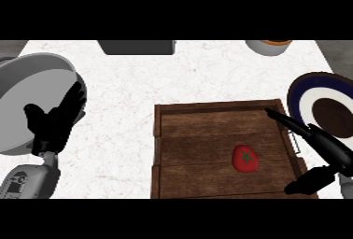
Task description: Pick the tomato from the tray and place it in the plate
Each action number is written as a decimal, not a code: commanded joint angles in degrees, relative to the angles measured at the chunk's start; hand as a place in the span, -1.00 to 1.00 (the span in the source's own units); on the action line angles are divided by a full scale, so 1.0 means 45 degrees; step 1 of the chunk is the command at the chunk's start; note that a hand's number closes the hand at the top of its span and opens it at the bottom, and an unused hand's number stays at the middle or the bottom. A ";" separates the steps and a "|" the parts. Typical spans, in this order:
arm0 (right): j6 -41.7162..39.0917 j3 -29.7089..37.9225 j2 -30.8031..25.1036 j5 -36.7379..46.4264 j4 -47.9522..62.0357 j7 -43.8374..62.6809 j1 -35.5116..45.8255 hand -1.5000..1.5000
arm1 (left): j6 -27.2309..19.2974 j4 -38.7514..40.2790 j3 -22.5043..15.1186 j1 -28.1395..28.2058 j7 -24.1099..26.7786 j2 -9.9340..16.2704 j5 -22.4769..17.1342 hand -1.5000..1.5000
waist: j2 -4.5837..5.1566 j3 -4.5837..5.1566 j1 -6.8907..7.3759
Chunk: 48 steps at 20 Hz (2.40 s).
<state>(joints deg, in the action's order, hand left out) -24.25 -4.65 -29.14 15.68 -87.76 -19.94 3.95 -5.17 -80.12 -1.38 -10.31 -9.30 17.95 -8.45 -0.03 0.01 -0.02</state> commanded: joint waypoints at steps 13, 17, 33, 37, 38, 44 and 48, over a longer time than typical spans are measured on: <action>-0.1477 -0.1305 0.0268 0.3443 -0.0746 0.2992 0.1223 -1.00 | 0.0767 0.0459 0.0758 0.0510 0.0868 -0.0243 0.0370 0.00 | 0.0011 0.0002 0.0026; -0.1636 -0.1944 0.1158 0.4208 -0.1723 0.3839 0.0423 -1.00 | 0.0474 0.0098 0.0721 -0.0291 -0.0381 -0.0519 0.0692 0.00 | -0.0004 -0.0001 -0.0026; -0.1043 -0.2479 0.2651 0.7217 0.1105 0.3193 0.1727 -1.00 | 0.0796 -0.0696 0.1128 -0.0388 -0.1064 -0.1038 0.1096 0.00 | 0.0006 -0.0005 0.0021; -0.1394 -0.2725 0.1789 0.7342 0.1384 0.1594 0.1392 1.00 | 0.1040 0.0692 0.1505 -0.0509 -0.0085 -0.0863 0.1229 0.00 | 0.0020 -0.0003 -0.0025; -0.1108 -0.2746 0.2342 0.7353 0.2496 0.1265 0.2269 1.00 | 0.1107 0.0031 0.1258 0.0131 0.0287 -0.1165 0.1165 0.00 | 0.0028 -0.0006 0.0095; -0.0597 -0.3456 0.3352 0.7821 0.1255 0.1933 0.0967 1.00 | 0.1125 -0.0729 0.1111 0.0391 -0.0552 -0.1072 0.1289 0.00 | -0.0018 -0.0012 0.0081; -0.0712 -0.2635 0.3210 0.7567 0.0677 0.1941 0.1110 1.00 | 0.1366 -0.0050 0.1550 0.0013 -0.0015 -0.0854 0.1164 0.00 | -0.0003 -0.0004 0.0005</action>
<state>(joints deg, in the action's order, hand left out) -29.12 -16.33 -17.38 49.90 -85.15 -12.09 11.48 -0.03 -79.60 4.48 -10.12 -8.95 12.87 -2.65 -0.81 1.15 0.07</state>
